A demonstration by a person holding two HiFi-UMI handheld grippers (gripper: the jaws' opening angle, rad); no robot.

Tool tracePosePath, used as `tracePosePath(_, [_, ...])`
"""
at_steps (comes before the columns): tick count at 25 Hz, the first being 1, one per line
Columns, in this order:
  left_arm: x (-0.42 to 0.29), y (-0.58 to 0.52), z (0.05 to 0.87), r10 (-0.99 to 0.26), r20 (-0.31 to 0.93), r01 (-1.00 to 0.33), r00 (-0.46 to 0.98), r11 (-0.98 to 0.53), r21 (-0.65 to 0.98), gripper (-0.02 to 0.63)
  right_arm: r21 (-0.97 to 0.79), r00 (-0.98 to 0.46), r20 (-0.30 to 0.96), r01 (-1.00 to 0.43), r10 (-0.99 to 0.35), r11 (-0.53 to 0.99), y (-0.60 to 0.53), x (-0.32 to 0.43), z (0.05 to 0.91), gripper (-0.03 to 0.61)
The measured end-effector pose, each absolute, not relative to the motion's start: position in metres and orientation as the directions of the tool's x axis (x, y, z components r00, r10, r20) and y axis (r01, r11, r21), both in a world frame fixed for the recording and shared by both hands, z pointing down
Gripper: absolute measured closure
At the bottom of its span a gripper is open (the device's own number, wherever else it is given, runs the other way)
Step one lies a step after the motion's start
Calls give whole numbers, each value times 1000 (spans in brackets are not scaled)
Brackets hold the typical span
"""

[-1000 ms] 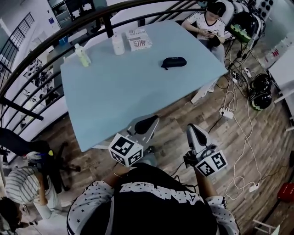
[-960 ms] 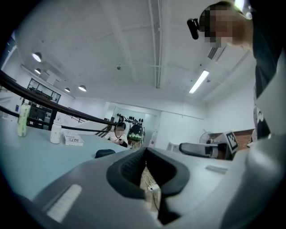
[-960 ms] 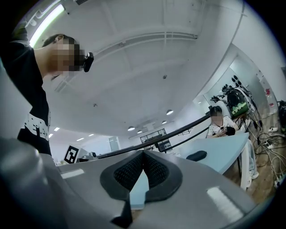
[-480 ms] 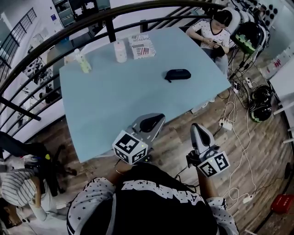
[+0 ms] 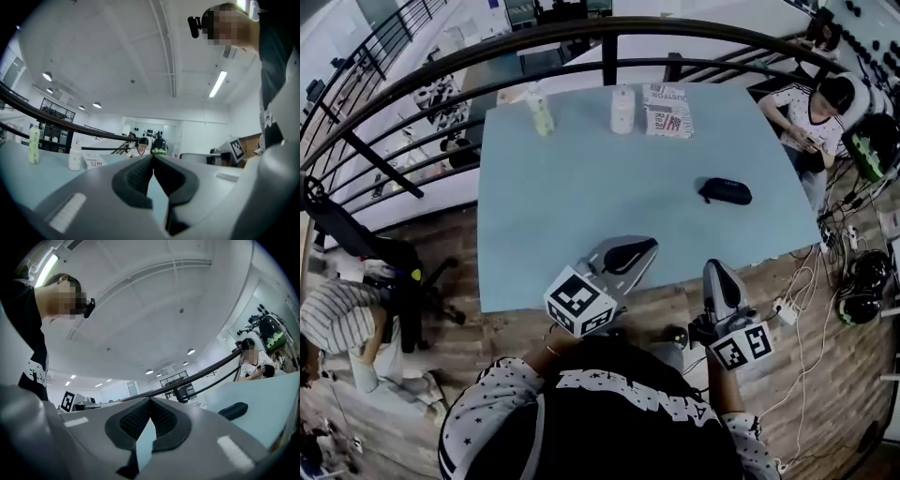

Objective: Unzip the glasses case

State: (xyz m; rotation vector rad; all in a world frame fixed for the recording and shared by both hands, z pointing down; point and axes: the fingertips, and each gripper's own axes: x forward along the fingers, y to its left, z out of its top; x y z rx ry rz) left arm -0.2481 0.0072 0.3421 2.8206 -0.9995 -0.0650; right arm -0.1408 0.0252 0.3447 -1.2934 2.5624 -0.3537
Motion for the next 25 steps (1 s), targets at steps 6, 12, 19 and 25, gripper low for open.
tracePosePath(6, [-256, -12, 344, -743, 12, -737, 669, -661, 141, 614, -326, -683, -124, -657, -720, 680, -11, -140, 351, 584])
tracePosePath(12, [-238, -24, 342, -825, 19, -817, 565, -557, 147, 614, -325, -776, -134, -553, -616, 767, -38, -126, 345, 584])
tracePosePath(19, [-178, -40, 339, -853, 32, -847, 521, -512, 145, 614, -325, -807, -148, -506, -571, 799, -60, -66, 341, 584])
tracePosePath(25, [-124, -68, 337, -854, 24, -846, 519, -510, 158, 614, -319, -808, -153, -505, -570, 802, -82, -10, 341, 584])
